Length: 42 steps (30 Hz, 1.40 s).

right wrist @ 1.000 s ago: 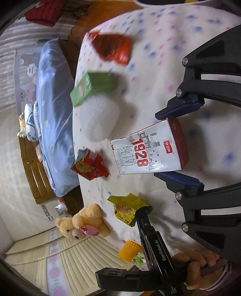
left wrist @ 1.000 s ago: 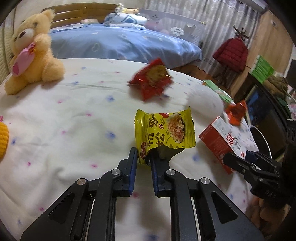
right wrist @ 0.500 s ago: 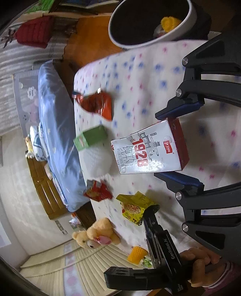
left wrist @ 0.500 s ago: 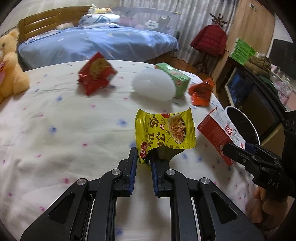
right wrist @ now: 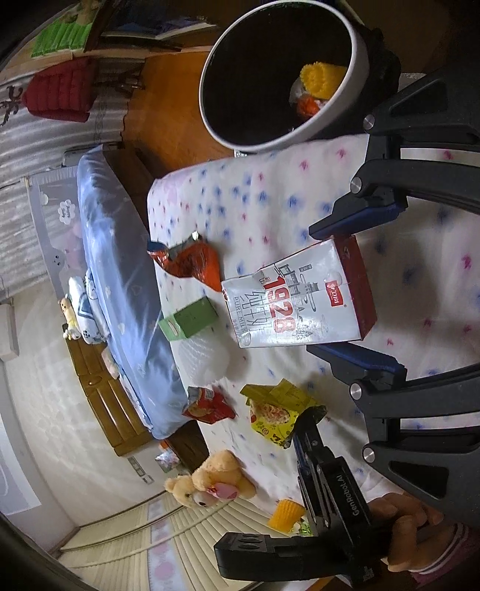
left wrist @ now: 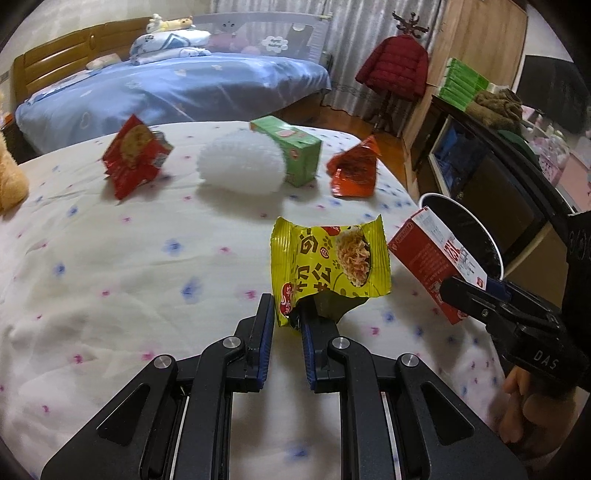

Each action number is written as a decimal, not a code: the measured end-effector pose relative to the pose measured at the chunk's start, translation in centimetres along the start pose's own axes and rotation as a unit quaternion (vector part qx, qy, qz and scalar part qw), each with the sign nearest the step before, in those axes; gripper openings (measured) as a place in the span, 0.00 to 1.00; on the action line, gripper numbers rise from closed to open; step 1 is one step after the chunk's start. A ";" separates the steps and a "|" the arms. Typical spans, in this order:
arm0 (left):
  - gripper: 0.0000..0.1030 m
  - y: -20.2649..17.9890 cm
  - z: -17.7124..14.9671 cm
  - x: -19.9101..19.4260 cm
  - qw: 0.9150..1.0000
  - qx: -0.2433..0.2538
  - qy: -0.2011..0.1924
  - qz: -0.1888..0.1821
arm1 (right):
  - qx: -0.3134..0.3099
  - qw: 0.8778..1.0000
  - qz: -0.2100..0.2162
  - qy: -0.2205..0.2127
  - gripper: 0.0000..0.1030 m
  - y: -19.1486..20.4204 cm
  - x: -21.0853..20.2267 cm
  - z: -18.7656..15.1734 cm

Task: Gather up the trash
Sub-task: 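Carry the yellow noodle packet and red-white box in both grippers over the bin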

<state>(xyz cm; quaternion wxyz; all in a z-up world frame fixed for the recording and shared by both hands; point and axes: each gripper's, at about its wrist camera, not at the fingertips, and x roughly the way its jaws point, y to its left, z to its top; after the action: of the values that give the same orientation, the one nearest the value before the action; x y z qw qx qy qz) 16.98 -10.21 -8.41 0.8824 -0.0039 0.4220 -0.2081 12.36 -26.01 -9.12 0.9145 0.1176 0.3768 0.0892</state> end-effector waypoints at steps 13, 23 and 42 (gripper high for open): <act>0.13 -3.7 0.8 1.2 0.999 0.031 0.007 -0.018 | 0.024 0.999 -0.017 -0.014 0.54 -3.1 -1.9 -0.5; 0.13 -6.8 1.3 1.9 0.998 0.054 0.011 -0.034 | 0.043 0.998 -0.034 -0.022 0.54 -5.5 -3.4 -0.8; 0.13 -12.3 2.8 3.5 0.993 0.104 0.017 -0.055 | 0.080 0.994 -0.068 -0.040 0.54 -10.3 -5.9 -1.1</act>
<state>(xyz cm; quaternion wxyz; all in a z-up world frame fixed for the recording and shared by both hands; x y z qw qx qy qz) 16.48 -23.20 -6.96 0.8580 0.0684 0.4121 -0.2989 8.27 -37.23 -8.84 0.9204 0.1676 0.3530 -0.0085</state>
